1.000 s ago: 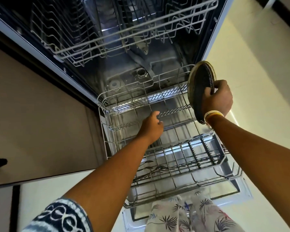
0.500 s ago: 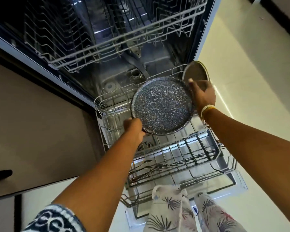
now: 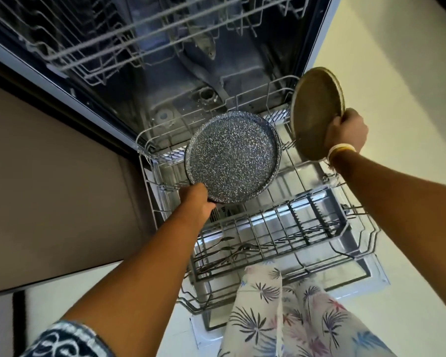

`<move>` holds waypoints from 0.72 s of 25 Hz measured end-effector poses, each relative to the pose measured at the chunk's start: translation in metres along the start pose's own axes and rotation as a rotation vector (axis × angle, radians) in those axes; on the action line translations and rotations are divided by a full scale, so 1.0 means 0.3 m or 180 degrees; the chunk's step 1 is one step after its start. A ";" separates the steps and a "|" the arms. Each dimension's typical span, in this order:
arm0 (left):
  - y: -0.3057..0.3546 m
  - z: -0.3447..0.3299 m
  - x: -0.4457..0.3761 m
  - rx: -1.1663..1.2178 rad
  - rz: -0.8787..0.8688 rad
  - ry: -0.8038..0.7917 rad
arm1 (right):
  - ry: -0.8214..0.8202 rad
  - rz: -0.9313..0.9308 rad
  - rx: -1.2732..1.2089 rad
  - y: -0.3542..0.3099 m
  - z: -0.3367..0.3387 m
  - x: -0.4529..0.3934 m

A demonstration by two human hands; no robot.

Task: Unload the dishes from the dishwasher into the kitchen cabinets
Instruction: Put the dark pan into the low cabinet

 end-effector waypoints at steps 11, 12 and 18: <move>0.114 0.184 0.471 -0.0846 -0.0525 0.0252 | -0.1597 -0.0556 -0.1022 -0.197 0.138 0.340; 0.119 0.240 0.490 -0.0987 -0.0686 0.0517 | -0.1833 -0.0754 -0.1046 -0.174 0.124 0.392; -0.021 0.415 0.576 -0.0455 -0.0591 -0.0201 | -0.2601 -0.1434 -0.1465 0.013 0.038 0.654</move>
Point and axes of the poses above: each hand's wrist, its own x-axis away from the middle knuckle, its own z-axis out of the back of the hand, y = z × x, the point moved 7 cm from there along -x, towards the middle knuckle, and after that the axes turned 2 degrees about -x, right-handed, at the moved point
